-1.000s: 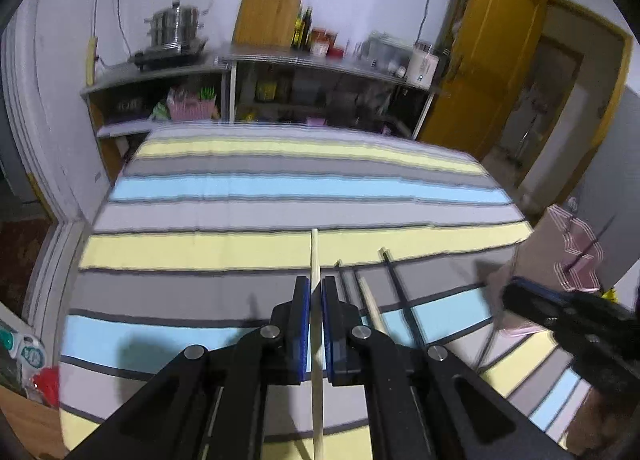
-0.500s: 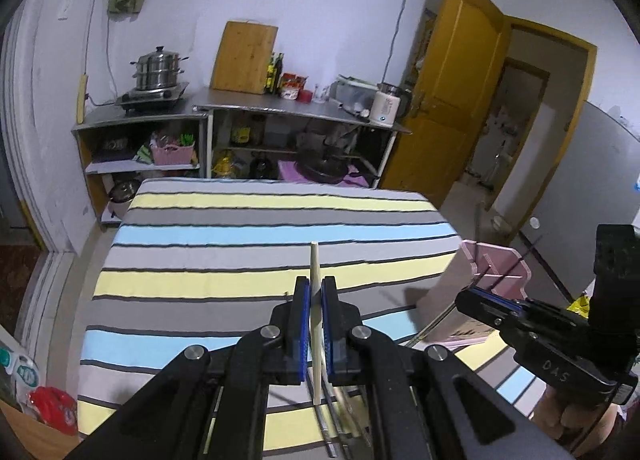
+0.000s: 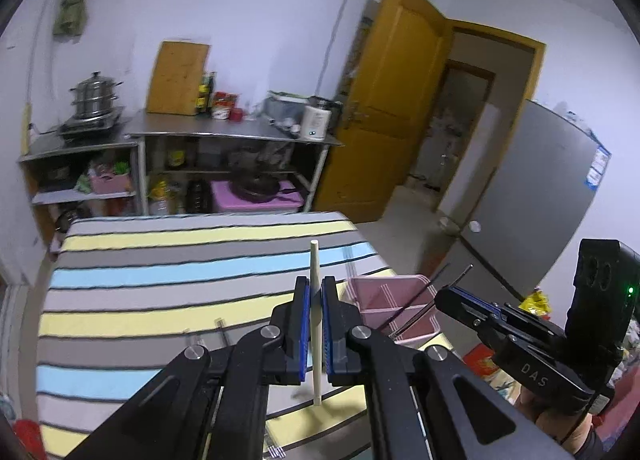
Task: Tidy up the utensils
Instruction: 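Carry the wooden chopstick with the left tool while the right tool carries the black chopstick to the holder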
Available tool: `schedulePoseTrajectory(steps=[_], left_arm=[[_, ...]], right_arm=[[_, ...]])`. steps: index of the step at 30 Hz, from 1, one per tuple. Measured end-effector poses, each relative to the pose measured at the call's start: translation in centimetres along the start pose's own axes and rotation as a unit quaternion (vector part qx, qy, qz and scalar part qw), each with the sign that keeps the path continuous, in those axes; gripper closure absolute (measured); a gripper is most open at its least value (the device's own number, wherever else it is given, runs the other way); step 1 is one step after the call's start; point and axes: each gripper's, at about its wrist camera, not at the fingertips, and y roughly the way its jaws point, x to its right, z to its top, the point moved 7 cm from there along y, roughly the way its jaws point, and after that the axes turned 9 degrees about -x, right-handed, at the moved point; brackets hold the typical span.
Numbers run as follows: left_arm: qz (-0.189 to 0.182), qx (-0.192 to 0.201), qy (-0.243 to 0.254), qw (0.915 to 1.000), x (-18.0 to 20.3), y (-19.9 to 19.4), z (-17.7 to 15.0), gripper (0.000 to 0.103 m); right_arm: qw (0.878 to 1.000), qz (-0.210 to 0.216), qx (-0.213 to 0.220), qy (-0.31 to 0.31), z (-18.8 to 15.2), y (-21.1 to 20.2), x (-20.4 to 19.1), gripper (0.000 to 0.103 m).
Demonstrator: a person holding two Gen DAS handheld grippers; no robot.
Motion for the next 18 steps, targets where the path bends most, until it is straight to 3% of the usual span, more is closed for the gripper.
schedulePoseTrajectory(steps=[10,18], left_arm=[[-0.034,0.016,0.018,0.9991,6.0,3.8,4.2,0.098],[-0.028,-0.001,0.018,0.9994,6.0,9.3,4.2,0.098]], right_arm=[[0.997,-0.047,0.043,0.038,2.6,-3.3,6.0,0.099],[0.996,-0.064,0.032,0.054,1.9,-1.5,8.8,0.099]])
